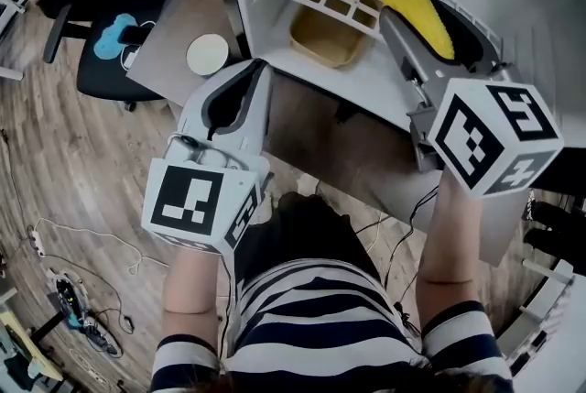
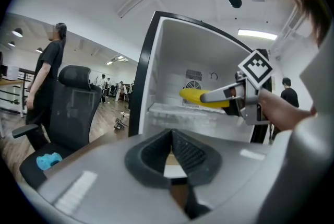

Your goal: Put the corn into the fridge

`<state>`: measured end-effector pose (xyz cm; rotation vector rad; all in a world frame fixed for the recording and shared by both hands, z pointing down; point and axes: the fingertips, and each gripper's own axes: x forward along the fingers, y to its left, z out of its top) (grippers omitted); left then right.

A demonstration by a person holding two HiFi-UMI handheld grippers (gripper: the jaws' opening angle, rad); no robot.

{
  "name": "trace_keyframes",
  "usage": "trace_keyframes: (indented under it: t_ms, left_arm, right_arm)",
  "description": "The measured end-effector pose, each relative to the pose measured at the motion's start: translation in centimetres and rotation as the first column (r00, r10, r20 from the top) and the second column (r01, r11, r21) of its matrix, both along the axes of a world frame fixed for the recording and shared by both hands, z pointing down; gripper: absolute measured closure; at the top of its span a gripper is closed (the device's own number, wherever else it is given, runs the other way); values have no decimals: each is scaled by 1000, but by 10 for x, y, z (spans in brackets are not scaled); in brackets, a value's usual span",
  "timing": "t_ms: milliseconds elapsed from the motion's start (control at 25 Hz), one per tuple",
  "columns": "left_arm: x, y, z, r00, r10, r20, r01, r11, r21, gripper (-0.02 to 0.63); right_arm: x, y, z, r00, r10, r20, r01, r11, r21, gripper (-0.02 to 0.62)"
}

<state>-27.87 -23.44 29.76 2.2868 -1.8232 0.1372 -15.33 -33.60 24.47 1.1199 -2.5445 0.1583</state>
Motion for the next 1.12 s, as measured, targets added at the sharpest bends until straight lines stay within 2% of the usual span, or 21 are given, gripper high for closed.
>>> trace_keyframes:
  t_ms: [400,640,1120]
  left_arm:
    - [2,-8,5,1000,1,14,-1,1000,-6,606]
    - [2,-10,9,1000,-3,16,3,1000,-10,606]
    - [-8,-14,13,1000,6,13,-6,1000,-13,606]
  right_arm:
    - [-8,-18,3,985,-8,-171,16,999,49,337]
    - [-8,-22,18,971,-36,-234,44,999,29,337]
    - [-15,-30,25,962,-44,-269,53,998,26,330]
